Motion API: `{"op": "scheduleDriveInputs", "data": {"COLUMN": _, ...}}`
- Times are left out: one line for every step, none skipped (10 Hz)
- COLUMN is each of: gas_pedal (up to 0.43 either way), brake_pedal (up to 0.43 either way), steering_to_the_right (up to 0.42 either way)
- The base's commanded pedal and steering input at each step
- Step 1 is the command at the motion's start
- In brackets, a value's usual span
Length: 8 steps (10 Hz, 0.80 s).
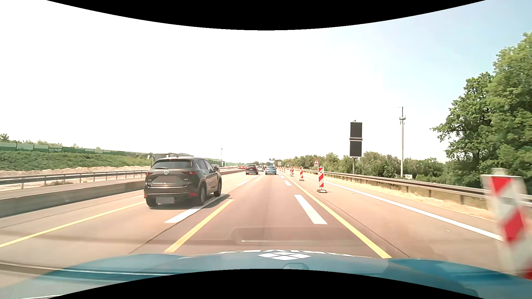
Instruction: Follow the waypoints while adhering to traffic rules and regulations
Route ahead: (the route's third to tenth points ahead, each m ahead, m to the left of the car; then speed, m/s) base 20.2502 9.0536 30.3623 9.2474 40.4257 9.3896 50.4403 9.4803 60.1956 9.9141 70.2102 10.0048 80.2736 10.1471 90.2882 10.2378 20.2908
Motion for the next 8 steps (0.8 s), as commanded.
{"op": "scheduleDriveInputs", "data": {"gas_pedal": 0.138, "brake_pedal": 0.000, "steering_to_the_right": -0.003}}
{"op": "scheduleDriveInputs", "data": {"gas_pedal": 0.138, "brake_pedal": 0.000, "steering_to_the_right": -0.002}}
{"op": "scheduleDriveInputs", "data": {"gas_pedal": 0.138, "brake_pedal": 0.000, "steering_to_the_right": -0.002}}
{"op": "scheduleDriveInputs", "data": {"gas_pedal": 0.138, "brake_pedal": 0.000, "steering_to_the_right": -0.002}}
{"op": "scheduleDriveInputs", "data": {"gas_pedal": 0.138, "brake_pedal": 0.000, "steering_to_the_right": -0.001}}
{"op": "scheduleDriveInputs", "data": {"gas_pedal": 0.150, "brake_pedal": 0.000, "steering_to_the_right": -0.001}}
{"op": "scheduleDriveInputs", "data": {"gas_pedal": 0.157, "brake_pedal": 0.000, "steering_to_the_right": -0.001}}
{"op": "scheduleDriveInputs", "data": {"gas_pedal": 0.157, "brake_pedal": 0.000, "steering_to_the_right": 0.000}}
